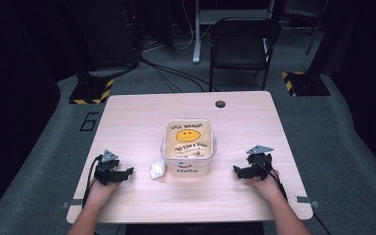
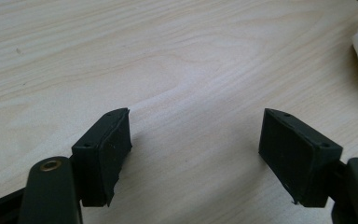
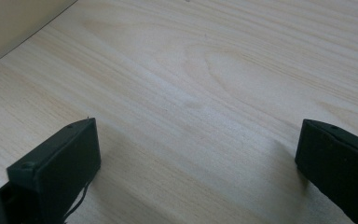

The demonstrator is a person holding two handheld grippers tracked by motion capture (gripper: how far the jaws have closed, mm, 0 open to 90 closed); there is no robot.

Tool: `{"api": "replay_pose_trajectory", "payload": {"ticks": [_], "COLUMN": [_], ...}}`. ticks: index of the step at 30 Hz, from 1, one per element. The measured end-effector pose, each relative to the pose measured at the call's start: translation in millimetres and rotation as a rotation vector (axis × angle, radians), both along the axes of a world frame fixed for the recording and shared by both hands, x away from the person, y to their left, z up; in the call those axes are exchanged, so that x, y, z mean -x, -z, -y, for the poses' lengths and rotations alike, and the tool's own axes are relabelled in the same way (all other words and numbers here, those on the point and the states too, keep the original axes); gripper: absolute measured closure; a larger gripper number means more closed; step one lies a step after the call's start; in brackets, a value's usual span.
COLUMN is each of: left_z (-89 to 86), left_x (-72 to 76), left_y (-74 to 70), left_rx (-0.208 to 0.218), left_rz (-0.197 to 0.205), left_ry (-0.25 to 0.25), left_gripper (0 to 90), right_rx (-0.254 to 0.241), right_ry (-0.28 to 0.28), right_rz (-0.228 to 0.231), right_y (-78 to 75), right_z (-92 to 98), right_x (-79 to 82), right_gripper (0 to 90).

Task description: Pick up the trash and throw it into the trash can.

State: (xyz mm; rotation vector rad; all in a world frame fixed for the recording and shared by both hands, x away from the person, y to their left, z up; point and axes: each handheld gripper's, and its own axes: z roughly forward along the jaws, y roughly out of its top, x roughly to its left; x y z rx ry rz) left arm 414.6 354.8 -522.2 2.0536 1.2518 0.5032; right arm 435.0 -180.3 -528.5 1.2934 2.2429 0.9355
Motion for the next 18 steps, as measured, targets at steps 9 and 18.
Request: {"api": "replay_pose_trajectory", "payload": {"ticks": [9, 18], "left_z": [-1.5, 4.9], "left_x": [4.4, 5.7], "left_y": [-14.5, -23.1], "left_rx": [0.008, 0.01], "left_rz": [0.005, 0.018], "left_ry": [-0.022, -0.007], "left_gripper": [26.5, 27.8], "right_rx": [0.0, -0.001], "right_ry": [0.001, 0.004], "right_rz": [0.0, -0.001], "right_y": [0.0, 0.0], "right_z": [-0.1, -0.3], "right_x": [0.0, 0.5], "right_gripper": [0.0, 0.0]}}
